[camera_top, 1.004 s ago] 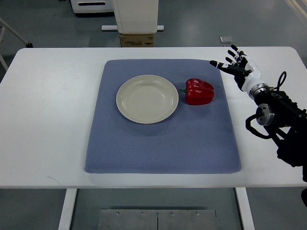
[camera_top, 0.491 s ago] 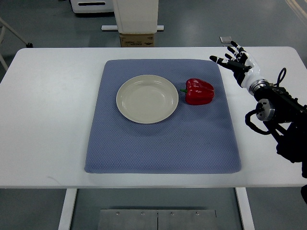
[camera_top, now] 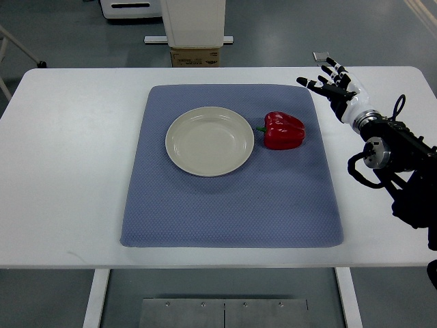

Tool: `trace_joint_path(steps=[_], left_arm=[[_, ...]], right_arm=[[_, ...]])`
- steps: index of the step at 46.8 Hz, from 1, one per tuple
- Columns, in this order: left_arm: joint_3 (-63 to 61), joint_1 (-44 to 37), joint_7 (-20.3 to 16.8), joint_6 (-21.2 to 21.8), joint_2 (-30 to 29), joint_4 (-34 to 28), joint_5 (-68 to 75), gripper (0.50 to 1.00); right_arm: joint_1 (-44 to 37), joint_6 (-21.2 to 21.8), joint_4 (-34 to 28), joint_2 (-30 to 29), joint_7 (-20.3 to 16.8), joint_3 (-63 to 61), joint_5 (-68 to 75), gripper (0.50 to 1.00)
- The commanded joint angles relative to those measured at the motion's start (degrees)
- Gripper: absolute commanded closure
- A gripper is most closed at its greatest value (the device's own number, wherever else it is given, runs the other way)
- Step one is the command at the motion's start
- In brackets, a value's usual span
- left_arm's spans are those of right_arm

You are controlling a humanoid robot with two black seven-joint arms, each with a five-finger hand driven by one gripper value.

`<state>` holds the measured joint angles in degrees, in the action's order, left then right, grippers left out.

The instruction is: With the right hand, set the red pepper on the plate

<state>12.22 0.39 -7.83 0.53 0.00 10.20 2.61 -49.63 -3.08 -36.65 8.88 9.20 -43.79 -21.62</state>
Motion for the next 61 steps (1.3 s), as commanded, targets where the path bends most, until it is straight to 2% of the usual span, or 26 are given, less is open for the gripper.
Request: trace_joint_path(steps=[1,5,15,38,45,52,61], left_arm=[[0.0,-0.03,0.0,-0.01,0.0,0.0,0.03,0.5],[0.0,0.05,0.0,-0.01,0.0,0.0,0.03,0.5],[0.0,-0.03,0.0,-0.01,0.0,0.0,0.03,0.5],[0.0,-0.03,0.0,-0.01,0.0,0.0,0.03,0.5],[0.0,0.05,0.0,-0.01,0.0,0.0,-0.06,0.5],[0.0,0.05,0.0,-0.01,0.0,0.0,0.03,0.5],[0.0,0.05,-0.08,-0.01,0.0,0.0,0.03,0.5]], right_arm=[[-0.03,0.0,-0.09,0.0,0.02,-0.07,0.0,0.5],[-0.11,0.0,-0.09,0.0,0.37,-0.16,0.0,0.5],[0.06,0.0,0.0,0.0,3.89,-0.25,0.0,0.5],[0.15,0.97,-0.53,0.53,4.16,0.9,-0.53,0.5],[-0.99,3.87,-0.61,2.19,4.24,5.55,-0.79,0.5],[-3.71,4.05,-0.79,3.78,4.51,11.09,-0.97,0.5],[-6.97,6.33,-2.54,5.62,6.61,17.76,-4.57,0.5]])
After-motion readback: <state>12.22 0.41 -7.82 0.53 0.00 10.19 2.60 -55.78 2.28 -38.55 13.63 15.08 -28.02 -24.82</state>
